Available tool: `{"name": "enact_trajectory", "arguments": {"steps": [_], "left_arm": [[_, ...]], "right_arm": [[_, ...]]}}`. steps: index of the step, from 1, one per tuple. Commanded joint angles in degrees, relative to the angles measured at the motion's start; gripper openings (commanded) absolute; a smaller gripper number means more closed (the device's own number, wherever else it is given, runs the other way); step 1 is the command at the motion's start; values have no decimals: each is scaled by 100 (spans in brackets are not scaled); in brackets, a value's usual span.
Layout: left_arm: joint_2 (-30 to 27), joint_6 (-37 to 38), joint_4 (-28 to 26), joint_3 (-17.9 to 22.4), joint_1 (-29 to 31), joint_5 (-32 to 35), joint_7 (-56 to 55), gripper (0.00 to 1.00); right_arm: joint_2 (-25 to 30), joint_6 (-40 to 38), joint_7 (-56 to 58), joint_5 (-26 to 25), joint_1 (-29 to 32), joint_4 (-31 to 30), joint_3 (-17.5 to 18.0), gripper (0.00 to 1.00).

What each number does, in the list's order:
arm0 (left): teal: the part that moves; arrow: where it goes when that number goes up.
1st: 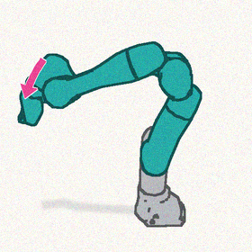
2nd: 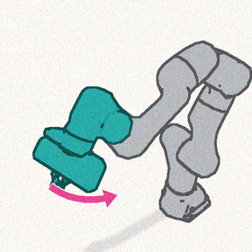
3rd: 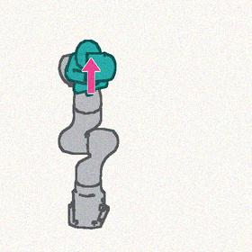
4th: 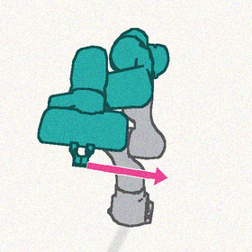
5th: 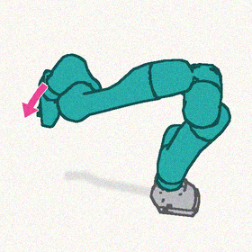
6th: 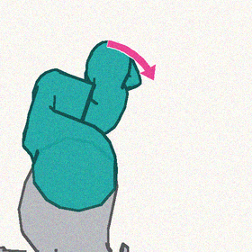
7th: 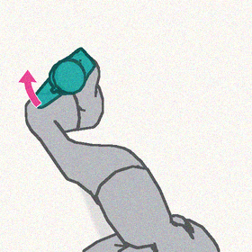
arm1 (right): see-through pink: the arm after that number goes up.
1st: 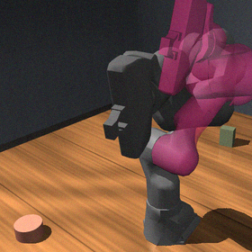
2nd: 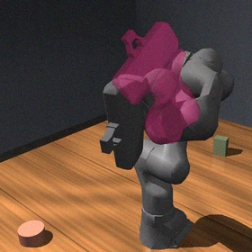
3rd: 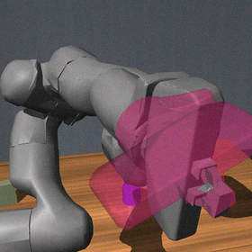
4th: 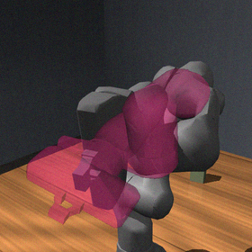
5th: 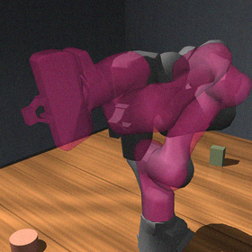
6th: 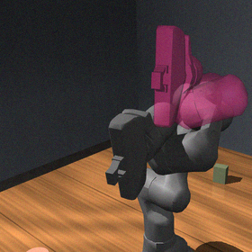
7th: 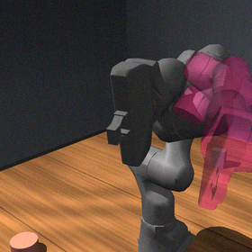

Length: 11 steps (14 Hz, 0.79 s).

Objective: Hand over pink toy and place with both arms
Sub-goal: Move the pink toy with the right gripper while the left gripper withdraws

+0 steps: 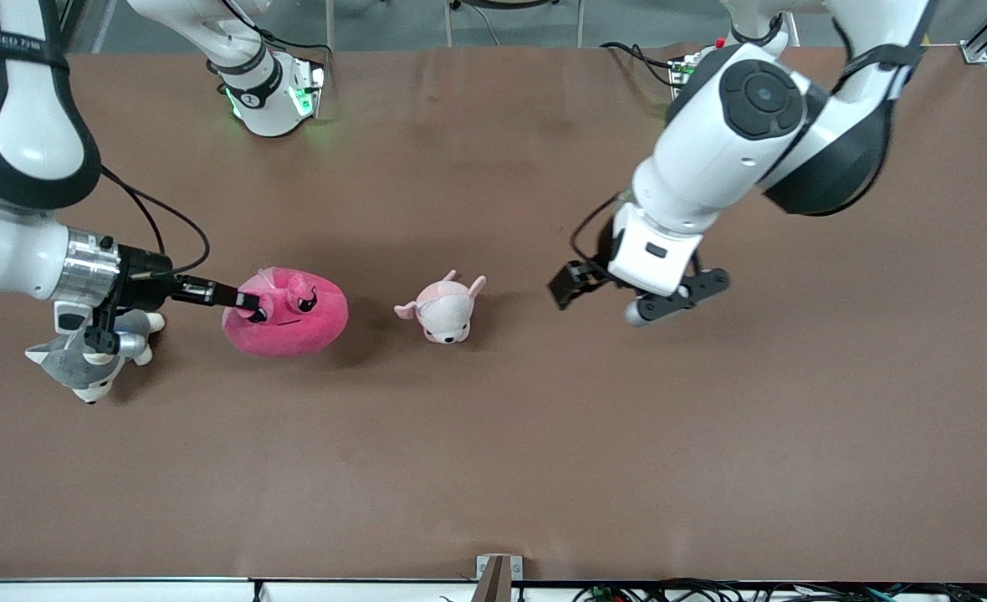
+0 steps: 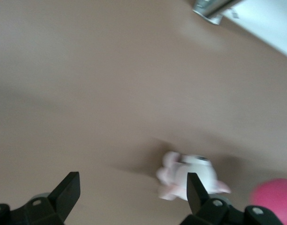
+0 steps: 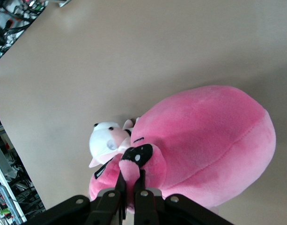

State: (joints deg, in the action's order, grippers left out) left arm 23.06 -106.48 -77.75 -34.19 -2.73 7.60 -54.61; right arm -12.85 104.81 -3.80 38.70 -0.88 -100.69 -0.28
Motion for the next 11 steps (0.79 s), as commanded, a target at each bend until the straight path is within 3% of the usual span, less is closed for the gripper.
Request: {"name": "enact_trajectory", "arguments": {"steps": [1, 6, 10, 11], "left_arm": [[-397, 697, -56, -17, 508, 321, 1194, 100], [-986, 1277, -74, 27, 1476, 303, 3313, 100], [-1742, 1929, -266, 1632, 802, 172, 4247, 100], [-1883, 1956, -406, 1827, 713, 15, 4362, 100]], "right_arm": [[-235, -75, -50, 6, 272, 138, 90, 2], [-578, -92, 299, 23, 641, 147, 108, 2], [-833, -127, 951, 110, 870, 155, 116, 2], [-868, -206, 1012, 294, 888, 147, 108, 2]]}}
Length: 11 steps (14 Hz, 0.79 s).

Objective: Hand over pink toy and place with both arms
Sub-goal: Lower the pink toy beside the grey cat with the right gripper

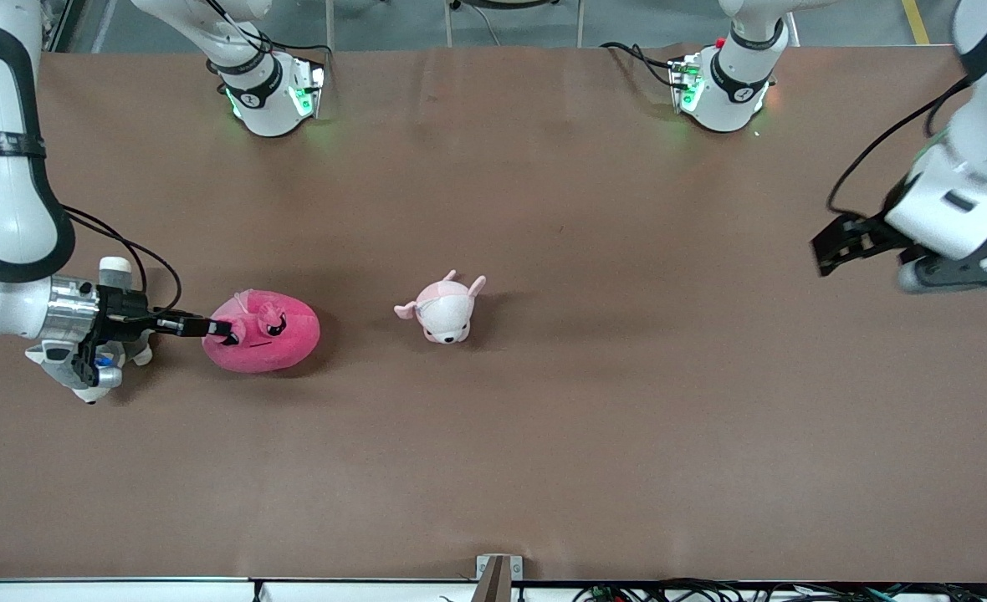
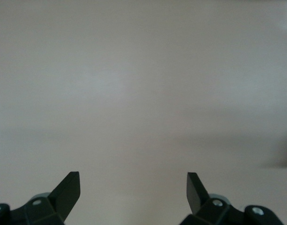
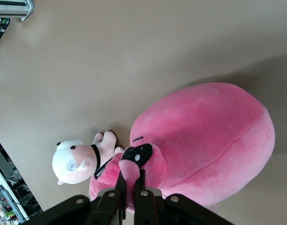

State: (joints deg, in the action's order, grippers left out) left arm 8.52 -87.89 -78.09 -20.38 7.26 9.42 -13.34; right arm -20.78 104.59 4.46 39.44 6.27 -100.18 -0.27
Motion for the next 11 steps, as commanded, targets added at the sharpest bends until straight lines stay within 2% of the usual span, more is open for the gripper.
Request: {"name": "enact_trajectory", "arguments": {"steps": [1, 3, 4, 8, 11], "left_arm": [[-665, 71, -600, 726, -347, -421, 270, 100], [-939, 62, -830, 1490, -794, -809, 279, 100], [-1027, 62, -944, 1624, -892, -819, 288, 100], [-1186, -8, -1190, 1661, -875, -828, 315, 100], [-1213, -78, -1147, 1643, -885, -836, 314, 100]], "right_arm": [[-154, -420, 326, 335, 225, 95, 97, 2], [-338, -554, 572, 476, 375, 104, 106, 2], [-374, -554, 696, 486, 393, 104, 97, 2], [-383, -554, 723, 582, 437, 104, 97, 2], [-427, -545, 723, 688, 490, 95, 97, 2]]}}
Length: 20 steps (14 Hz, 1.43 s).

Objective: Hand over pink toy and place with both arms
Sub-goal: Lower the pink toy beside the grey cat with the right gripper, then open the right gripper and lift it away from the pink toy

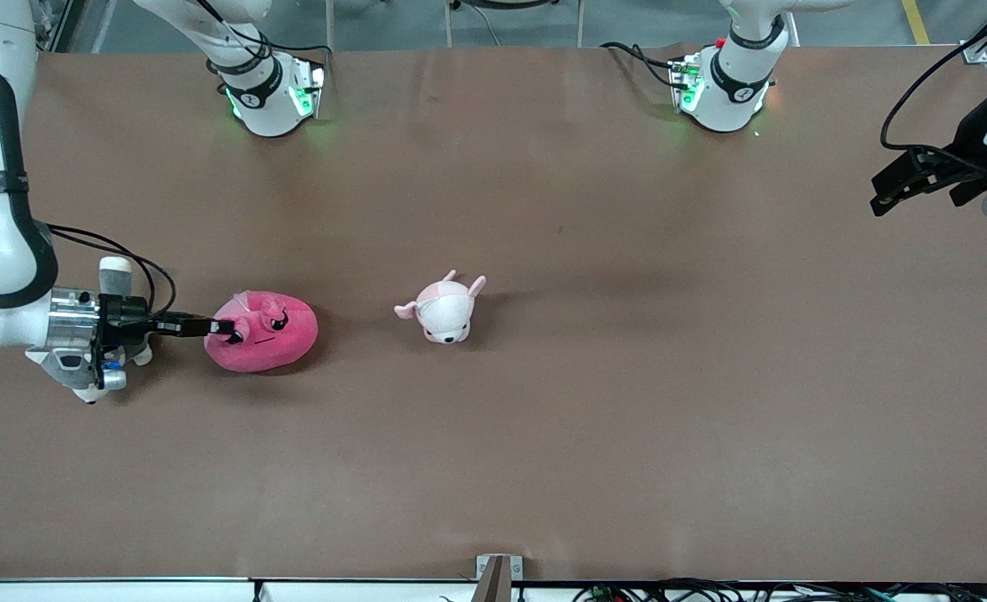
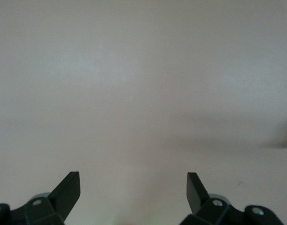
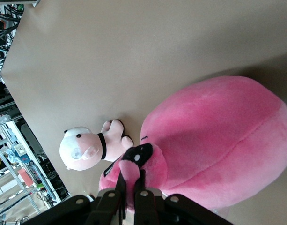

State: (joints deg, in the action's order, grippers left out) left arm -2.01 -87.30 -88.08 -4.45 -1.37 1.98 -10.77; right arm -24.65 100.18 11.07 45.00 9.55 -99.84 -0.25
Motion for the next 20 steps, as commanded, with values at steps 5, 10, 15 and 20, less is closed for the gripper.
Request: {"name": "enact_trajectory", "arguments": {"steps": [5, 10, 15, 20], "left_arm": [[-115, -191, -174, 32, -39, -198, 58, 100], [-133, -138, -174, 32, -21, -198, 312, 100], [-133, -138, -174, 23, -21, -198, 515, 100], [-124, -138, -183, -4, -47, -207, 453, 100]], "right_arm": [[-101, -95, 70, 131, 179, 61, 96, 3], [-207, -60, 79, 131, 258, 70, 96, 4], [-268, -121, -43, 53, 293, 376, 87, 100], [-102, -1218, -1333, -1334, 337, 1808, 78, 100]]}}
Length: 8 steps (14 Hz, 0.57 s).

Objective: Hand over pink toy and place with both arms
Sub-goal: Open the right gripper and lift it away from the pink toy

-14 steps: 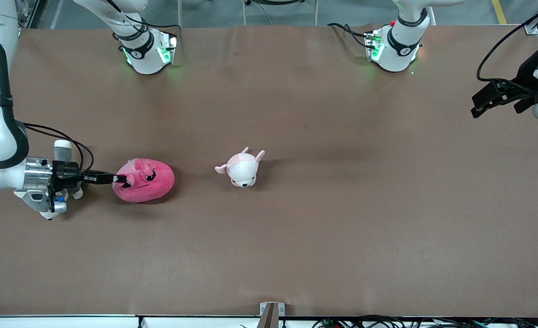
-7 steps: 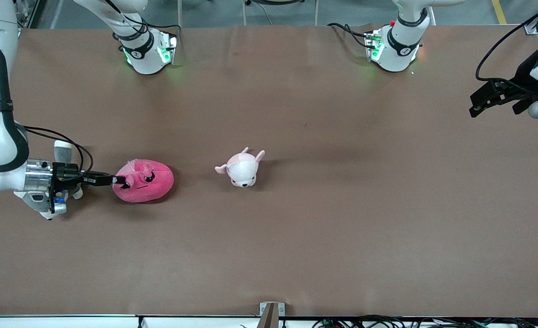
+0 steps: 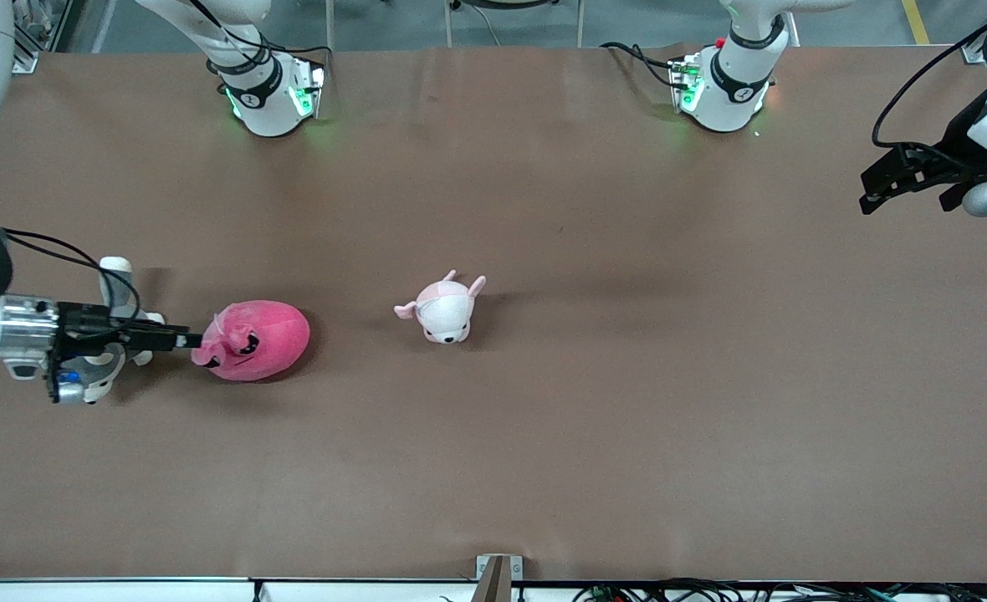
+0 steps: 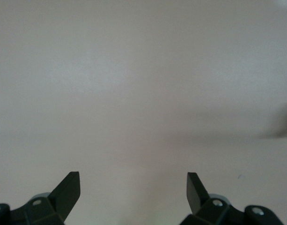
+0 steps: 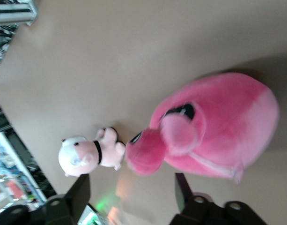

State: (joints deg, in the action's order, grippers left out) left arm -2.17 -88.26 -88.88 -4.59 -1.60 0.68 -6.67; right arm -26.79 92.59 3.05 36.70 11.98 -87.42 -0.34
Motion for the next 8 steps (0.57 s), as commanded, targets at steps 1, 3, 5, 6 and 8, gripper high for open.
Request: {"name": "enact_trajectory", "arguments": {"steps": [1, 3, 5, 6, 8], "left_arm": [[-117, -42, -95, 11, -25, -77, 43, 100], [-117, -42, -86, 11, -34, -86, 34, 100], [-117, -51, -86, 11, -34, -86, 8, 100], [-117, -51, -86, 11, -34, -86, 8, 100], [-117, -60, -86, 11, -34, -86, 8, 100]], "right_arm": [[199, -539, -699, -802, 76, 760, 96, 100], [454, -549, -736, -1671, 24, 990, 157, 100], [849, -549, -736, -2427, -221, 1017, 140, 100], [1025, -540, -736, -2788, -310, 1017, 148, 100], [1359, -540, -692, -3334, -407, 1025, 149, 100]]}}
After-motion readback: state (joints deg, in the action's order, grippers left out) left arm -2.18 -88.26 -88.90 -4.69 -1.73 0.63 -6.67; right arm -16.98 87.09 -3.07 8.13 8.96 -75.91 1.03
